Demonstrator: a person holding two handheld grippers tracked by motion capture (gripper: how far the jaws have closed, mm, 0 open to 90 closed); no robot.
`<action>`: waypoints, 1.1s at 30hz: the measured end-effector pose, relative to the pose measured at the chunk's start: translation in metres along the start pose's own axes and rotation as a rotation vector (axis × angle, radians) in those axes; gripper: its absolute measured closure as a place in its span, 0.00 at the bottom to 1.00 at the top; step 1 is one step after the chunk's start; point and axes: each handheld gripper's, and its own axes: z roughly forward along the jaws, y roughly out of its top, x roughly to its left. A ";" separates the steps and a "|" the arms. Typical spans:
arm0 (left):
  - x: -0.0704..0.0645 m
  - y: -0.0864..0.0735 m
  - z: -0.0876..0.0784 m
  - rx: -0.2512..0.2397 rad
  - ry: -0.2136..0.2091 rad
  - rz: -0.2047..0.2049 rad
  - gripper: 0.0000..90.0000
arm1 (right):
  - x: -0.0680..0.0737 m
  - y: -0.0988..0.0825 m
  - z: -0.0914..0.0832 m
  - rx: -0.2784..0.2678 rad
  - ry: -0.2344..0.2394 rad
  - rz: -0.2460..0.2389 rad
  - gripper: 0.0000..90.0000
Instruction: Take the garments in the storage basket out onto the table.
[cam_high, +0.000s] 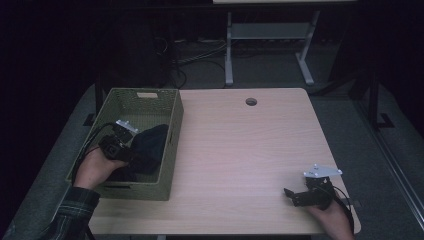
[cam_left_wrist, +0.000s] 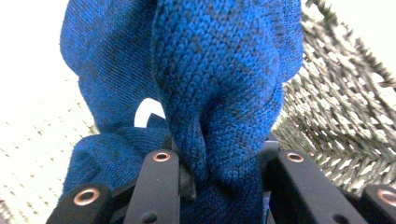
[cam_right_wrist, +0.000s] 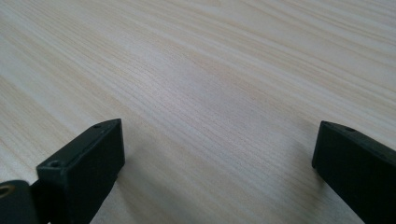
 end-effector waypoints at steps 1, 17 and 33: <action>0.001 0.002 -0.005 -0.001 0.006 0.004 0.78 | 0.000 0.000 0.000 0.000 0.000 0.000 0.02; 0.001 0.015 -0.039 -0.048 0.013 -0.007 0.79 | 0.000 0.000 0.000 -0.001 0.000 0.000 0.02; -0.003 0.033 -0.066 -0.081 0.030 0.012 0.80 | 0.000 0.000 0.000 0.000 0.002 0.002 0.02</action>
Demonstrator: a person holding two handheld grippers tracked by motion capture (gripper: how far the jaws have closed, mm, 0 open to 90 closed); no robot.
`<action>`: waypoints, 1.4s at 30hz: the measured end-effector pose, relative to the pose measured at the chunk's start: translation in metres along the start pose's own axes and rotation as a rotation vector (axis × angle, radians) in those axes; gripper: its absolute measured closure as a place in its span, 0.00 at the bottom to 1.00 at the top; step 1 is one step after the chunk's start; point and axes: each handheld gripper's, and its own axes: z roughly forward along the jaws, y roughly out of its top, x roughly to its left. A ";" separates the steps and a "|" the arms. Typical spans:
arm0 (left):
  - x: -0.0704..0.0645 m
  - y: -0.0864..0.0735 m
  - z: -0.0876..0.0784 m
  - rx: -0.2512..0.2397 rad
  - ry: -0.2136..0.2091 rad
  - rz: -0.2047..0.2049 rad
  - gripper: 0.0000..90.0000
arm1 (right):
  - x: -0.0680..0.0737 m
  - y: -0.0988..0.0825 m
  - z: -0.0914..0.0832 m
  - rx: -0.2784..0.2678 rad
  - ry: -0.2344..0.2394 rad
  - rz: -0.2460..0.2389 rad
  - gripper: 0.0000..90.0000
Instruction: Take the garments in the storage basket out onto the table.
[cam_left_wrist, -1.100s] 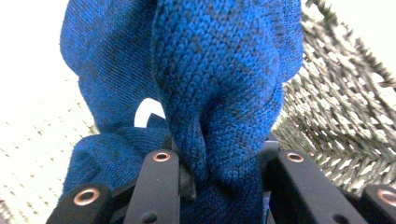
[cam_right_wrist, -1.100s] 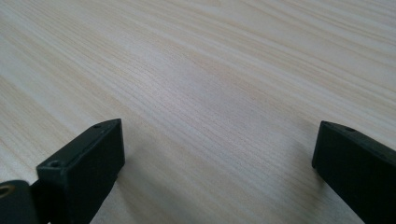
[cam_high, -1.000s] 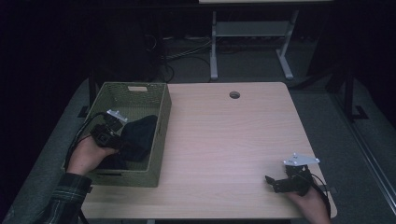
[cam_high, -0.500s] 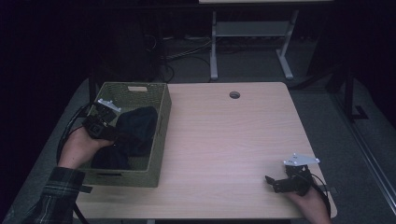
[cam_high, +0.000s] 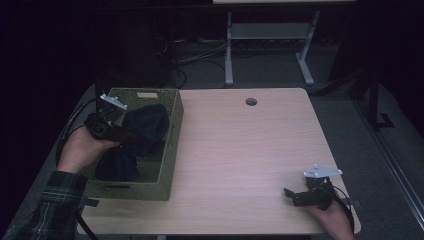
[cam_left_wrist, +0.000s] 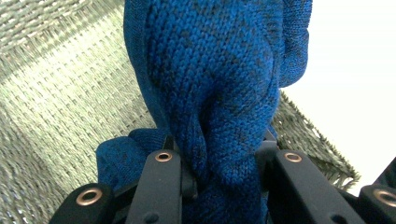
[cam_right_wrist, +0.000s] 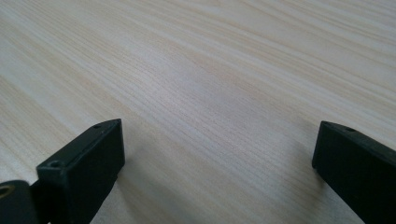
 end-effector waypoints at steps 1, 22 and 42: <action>0.000 0.000 0.000 0.000 0.000 0.000 0.80 | 0.000 0.000 0.000 0.000 0.000 0.000 0.02; 0.000 0.021 -0.038 -0.074 -0.008 0.015 0.79 | 0.000 0.000 0.000 -0.003 -0.001 -0.002 0.02; -0.024 0.056 -0.054 -0.117 -0.064 0.085 0.79 | 0.000 0.000 0.000 -0.003 -0.001 -0.002 0.02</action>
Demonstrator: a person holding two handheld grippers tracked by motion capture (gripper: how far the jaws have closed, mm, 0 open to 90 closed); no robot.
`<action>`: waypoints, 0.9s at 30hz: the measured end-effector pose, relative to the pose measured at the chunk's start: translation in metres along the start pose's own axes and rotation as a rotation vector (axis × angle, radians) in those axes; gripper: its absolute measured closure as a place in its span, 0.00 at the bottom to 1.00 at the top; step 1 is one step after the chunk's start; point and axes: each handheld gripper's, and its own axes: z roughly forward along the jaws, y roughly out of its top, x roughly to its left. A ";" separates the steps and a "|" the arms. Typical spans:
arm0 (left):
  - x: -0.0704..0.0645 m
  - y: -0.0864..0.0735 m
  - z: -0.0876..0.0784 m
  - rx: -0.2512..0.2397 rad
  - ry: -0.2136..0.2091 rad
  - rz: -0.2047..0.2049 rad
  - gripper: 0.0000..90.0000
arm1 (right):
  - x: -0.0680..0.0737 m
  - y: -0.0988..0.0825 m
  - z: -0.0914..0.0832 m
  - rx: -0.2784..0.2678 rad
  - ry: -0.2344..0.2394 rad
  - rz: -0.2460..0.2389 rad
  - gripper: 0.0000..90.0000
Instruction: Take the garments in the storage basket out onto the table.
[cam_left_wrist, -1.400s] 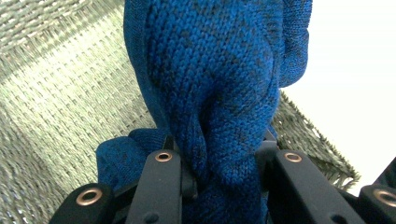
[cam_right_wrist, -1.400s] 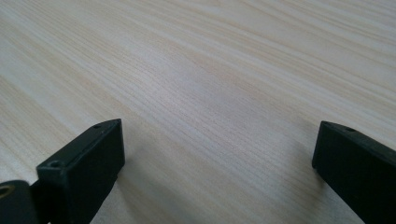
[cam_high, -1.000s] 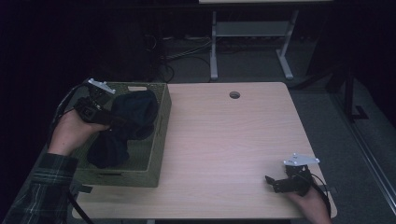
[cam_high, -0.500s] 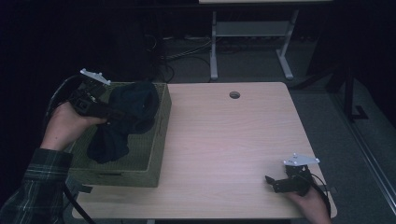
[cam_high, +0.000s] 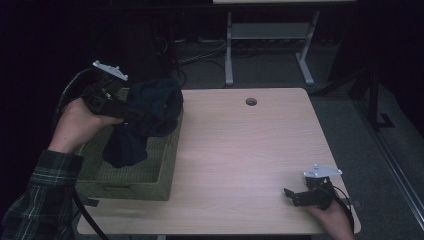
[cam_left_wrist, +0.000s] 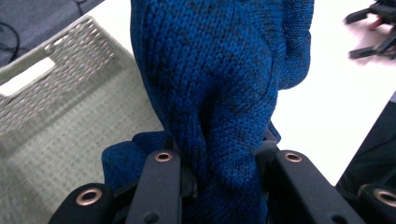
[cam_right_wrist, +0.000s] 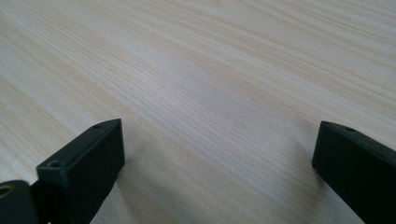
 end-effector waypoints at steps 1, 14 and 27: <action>-0.002 0.002 0.001 -0.001 -0.009 0.003 0.79 | 0.000 0.000 0.000 0.000 0.000 0.000 0.02; -0.028 0.040 0.014 -0.021 -0.056 0.079 0.79 | 0.000 0.000 0.000 0.000 0.000 0.000 0.02; -0.054 0.074 0.036 -0.032 -0.099 0.146 0.79 | 0.000 0.000 0.000 0.000 0.001 0.000 0.02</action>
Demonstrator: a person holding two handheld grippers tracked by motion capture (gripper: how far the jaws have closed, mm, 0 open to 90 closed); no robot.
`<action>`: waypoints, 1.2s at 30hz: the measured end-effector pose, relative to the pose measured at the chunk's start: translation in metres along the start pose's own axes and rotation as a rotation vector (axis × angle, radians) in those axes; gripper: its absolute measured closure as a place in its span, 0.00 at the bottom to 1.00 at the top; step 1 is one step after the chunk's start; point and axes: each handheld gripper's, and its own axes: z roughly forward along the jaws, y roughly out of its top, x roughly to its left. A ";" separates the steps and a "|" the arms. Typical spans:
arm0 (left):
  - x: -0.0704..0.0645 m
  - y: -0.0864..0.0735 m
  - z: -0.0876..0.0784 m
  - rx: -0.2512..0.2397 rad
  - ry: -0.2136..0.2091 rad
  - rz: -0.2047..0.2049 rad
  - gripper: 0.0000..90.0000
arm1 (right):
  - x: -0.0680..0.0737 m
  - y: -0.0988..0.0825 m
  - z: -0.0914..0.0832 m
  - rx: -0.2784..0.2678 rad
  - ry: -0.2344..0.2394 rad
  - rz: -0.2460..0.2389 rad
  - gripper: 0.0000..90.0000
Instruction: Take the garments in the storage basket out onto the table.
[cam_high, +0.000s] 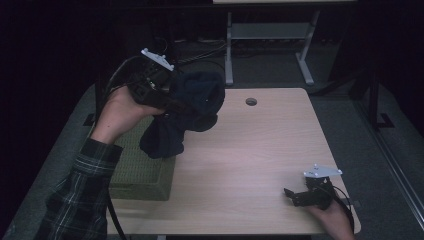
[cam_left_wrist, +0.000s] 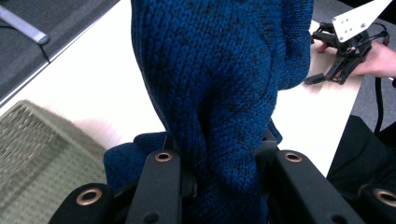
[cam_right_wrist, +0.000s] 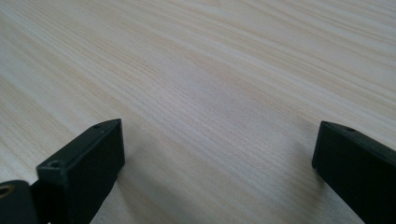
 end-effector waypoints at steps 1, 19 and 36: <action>-0.003 0.005 0.005 -0.002 -0.006 0.006 0.79 | 0.000 0.000 0.000 0.000 0.000 0.001 0.02; -0.026 0.038 0.050 -0.034 -0.069 0.043 0.79 | 0.000 0.000 0.000 0.001 0.002 -0.004 0.02; -0.051 0.046 0.121 -0.007 -0.117 0.057 0.79 | 0.000 0.000 0.000 0.002 0.003 -0.004 0.02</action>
